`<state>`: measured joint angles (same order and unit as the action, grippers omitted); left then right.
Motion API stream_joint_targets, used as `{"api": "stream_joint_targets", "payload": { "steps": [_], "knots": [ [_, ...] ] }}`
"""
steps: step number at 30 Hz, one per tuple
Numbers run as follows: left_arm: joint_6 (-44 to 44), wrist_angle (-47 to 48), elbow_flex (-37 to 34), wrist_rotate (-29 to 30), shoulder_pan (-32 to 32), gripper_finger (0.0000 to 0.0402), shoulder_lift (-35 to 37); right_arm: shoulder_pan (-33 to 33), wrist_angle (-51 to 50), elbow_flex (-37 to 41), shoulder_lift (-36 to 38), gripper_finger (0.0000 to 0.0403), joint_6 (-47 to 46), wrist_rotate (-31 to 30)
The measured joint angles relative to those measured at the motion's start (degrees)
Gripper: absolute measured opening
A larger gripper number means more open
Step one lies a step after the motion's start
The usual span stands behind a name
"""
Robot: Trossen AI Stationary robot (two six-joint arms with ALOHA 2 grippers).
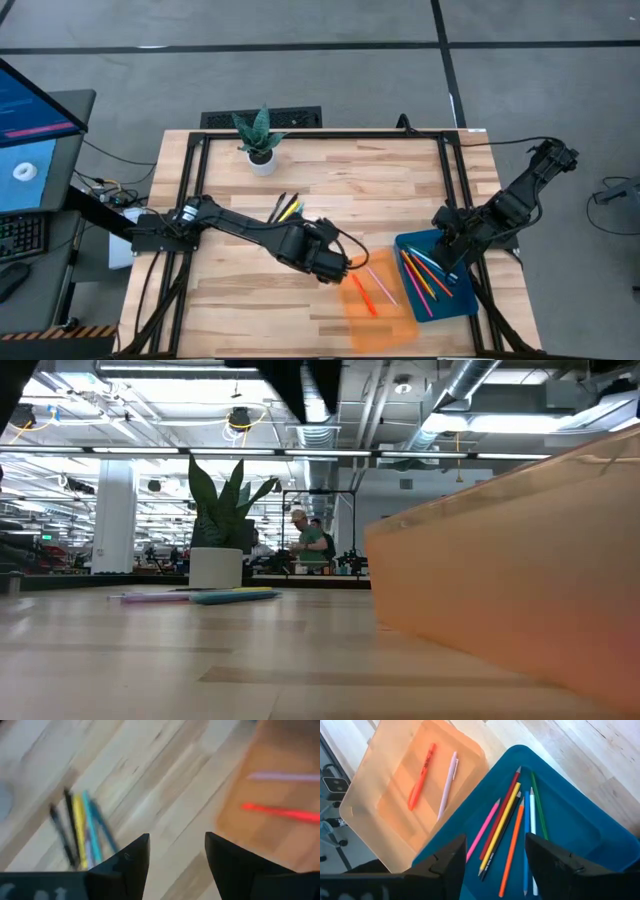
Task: Sort pens & pencils
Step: Put the purple pen into the orange bin
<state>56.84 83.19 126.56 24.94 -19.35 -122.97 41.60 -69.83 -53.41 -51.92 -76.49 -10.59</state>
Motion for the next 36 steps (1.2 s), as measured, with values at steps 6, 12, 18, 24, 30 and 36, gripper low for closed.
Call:
{"api": "stream_joint_targets", "payload": {
  "steps": [6,12,18,24,30,36],
  "knots": [
    [0.0,-2.4,-7.6,-6.0,2.1,0.0194,0.3,0.0,0.0,0.0,0.0,0.0221,0.6,0.0],
    [2.2,-9.2,-16.9,-8.1,2.7,0.0197,3.8,0.0,-0.1,0.0,0.0,0.0221,1.6,0.0],
    [7.8,-12.2,-32.6,-5.9,3.5,0.0197,15.7,0.0,-0.6,0.0,0.0,0.0221,2.0,0.0],
    [11.4,-19.6,-50.8,-6.9,4.7,0.0197,26.4,-0.2,-0.9,0.0,0.6,0.0221,2.0,0.0],
    [11.1,-26.3,-62.2,-9.7,6.6,0.0197,28.6,-1.6,-1.3,0.0,1.1,0.0221,2.0,0.0],
    [10.3,-34.1,-69.3,-10.3,8.3,0.0197,28.6,-3.4,-1.4,0.0,1.1,0.0221,2.0,0.2]
  ]
}}
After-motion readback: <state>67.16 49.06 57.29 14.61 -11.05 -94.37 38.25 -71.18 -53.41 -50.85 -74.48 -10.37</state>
